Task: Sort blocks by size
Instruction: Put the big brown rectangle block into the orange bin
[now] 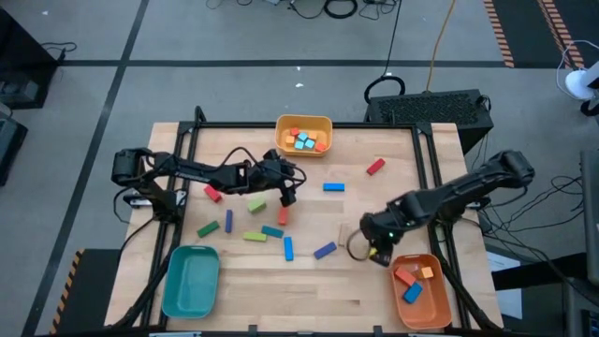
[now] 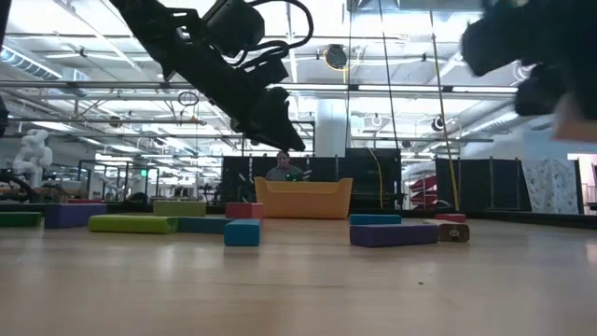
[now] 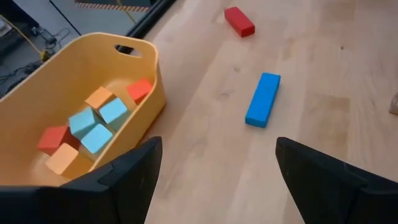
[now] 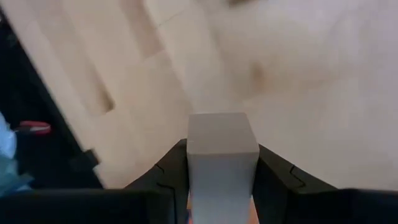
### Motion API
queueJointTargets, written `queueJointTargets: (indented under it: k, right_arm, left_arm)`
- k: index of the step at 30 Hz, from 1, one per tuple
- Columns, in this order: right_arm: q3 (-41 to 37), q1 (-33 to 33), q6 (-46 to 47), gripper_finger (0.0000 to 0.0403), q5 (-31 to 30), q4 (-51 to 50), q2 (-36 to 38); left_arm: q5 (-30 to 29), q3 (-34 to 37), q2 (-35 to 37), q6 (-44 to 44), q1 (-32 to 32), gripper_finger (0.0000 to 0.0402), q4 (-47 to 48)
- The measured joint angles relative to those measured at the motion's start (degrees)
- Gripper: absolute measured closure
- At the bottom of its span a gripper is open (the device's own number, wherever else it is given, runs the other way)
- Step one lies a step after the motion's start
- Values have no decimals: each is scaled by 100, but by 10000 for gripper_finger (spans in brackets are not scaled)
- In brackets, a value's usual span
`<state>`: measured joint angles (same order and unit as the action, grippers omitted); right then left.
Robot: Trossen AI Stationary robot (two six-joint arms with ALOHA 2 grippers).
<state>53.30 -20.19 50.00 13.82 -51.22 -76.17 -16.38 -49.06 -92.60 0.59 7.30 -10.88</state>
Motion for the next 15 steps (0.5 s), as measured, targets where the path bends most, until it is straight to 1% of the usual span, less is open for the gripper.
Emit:
queueJointTargets:
  k: [8, 15]
  right_arm:
    - [0, -1049, 1529, 290, -15, 18, 345]
    - [0, -2049, 2674, 290, -38, 50, 292]
  left_arm:
    - [0, 0, 0, -304, 19, 89, -485]
    - [0, 0, 0, -457, 25, 89, -696]
